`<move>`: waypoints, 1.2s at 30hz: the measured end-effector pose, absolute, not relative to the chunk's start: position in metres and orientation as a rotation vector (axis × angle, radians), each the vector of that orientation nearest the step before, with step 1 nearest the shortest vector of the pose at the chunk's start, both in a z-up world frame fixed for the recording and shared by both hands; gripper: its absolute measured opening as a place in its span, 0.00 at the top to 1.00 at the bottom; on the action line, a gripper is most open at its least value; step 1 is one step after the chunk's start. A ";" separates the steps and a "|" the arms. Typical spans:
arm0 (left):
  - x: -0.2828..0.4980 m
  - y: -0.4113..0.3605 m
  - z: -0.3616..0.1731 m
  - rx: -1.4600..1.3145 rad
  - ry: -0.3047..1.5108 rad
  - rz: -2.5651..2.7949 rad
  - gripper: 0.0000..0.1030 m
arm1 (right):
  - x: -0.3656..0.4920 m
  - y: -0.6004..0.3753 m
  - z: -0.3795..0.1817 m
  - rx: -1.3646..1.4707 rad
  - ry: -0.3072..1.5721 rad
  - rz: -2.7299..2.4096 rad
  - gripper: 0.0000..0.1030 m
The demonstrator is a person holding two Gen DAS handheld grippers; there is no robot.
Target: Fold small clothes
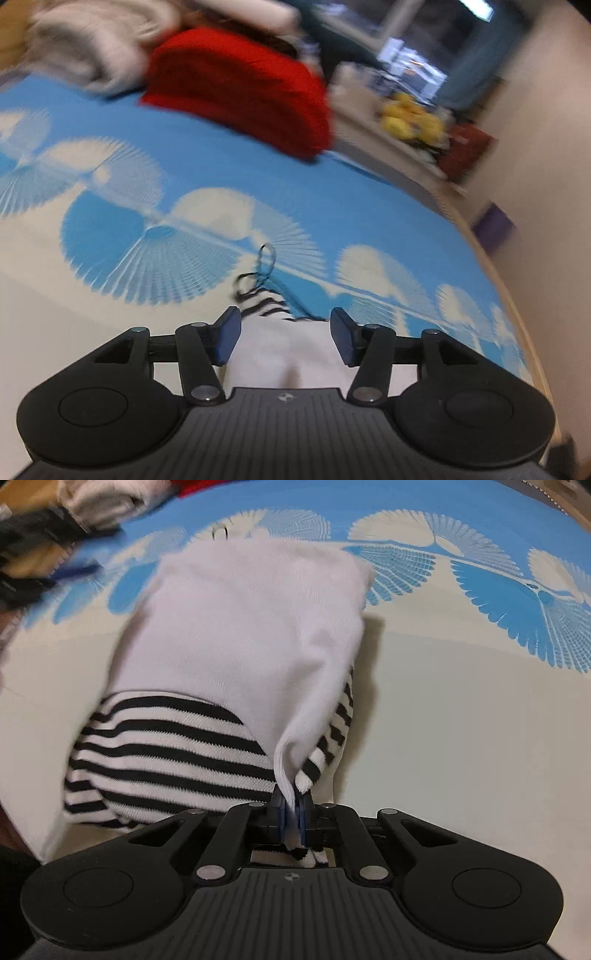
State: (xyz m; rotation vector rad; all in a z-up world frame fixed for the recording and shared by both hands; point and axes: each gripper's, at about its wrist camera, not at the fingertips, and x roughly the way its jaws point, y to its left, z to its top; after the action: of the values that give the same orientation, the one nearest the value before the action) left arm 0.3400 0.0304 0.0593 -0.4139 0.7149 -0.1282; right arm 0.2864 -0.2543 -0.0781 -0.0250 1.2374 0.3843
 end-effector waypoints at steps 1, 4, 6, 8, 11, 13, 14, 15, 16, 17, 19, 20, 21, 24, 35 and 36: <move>0.337 0.026 0.060 -0.383 0.738 -0.187 0.44 | 0.287 -0.251 -0.081 -0.051 1.248 0.369 0.94; 0.337 0.003 0.036 -0.242 0.908 -0.290 0.48 | 0.289 -0.248 -0.082 -0.068 1.257 0.354 0.94; 0.342 -0.011 0.000 -0.126 1.058 -0.246 0.48 | 0.289 -0.247 -0.082 -0.073 1.261 0.344 0.94; 0.340 -0.014 -0.015 -0.085 1.081 -0.202 0.38 | 0.288 -0.246 -0.081 -0.077 1.263 0.333 0.94; 0.331 -0.015 0.008 -0.094 1.054 -0.179 0.41 | 0.285 -0.243 -0.079 -0.092 1.263 0.314 0.94; 0.314 -0.021 0.036 -0.029 0.961 -0.220 0.41 | 0.286 -0.243 -0.078 -0.101 1.263 0.307 0.94; 0.305 -0.025 0.044 -0.010 0.945 -0.256 0.41 | 0.286 -0.243 -0.078 -0.103 1.264 0.306 0.94; 0.299 -0.028 0.044 -0.004 0.966 -0.297 0.41 | 0.286 -0.244 -0.077 -0.099 1.265 0.304 0.94; 0.296 -0.030 0.037 0.002 1.013 -0.328 0.43 | 0.285 -0.244 -0.076 -0.096 1.267 0.301 0.94; 0.294 -0.034 0.025 0.025 1.082 -0.345 0.51 | 0.285 -0.244 -0.076 -0.097 1.268 0.299 0.94; 0.289 -0.046 -0.006 0.157 1.182 -0.319 0.53 | 0.285 -0.244 -0.075 -0.100 1.269 0.296 0.94; 0.286 -0.051 -0.013 0.205 1.177 -0.311 0.48 | 0.285 -0.244 -0.076 -0.102 1.273 0.294 0.94; 0.284 -0.054 -0.013 0.214 1.161 -0.295 0.42 | 0.285 -0.242 -0.076 -0.103 1.277 0.295 0.94; 0.273 -0.054 -0.004 0.178 1.149 -0.227 0.40 | 0.283 -0.240 -0.075 -0.128 1.274 0.281 0.94; 0.190 -0.041 0.113 0.035 0.786 0.029 0.08 | 0.260 -0.253 -0.046 -0.226 1.151 0.163 0.58; 0.178 -0.045 0.122 0.028 0.747 0.037 0.08 | 0.255 -0.257 -0.032 -0.211 1.077 0.127 0.54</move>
State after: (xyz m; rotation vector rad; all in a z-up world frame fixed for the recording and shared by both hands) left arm 0.1784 -0.0447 0.1218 0.0284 0.7468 0.0374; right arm 0.2549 -0.2575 -0.0319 -0.2110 1.0766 0.1267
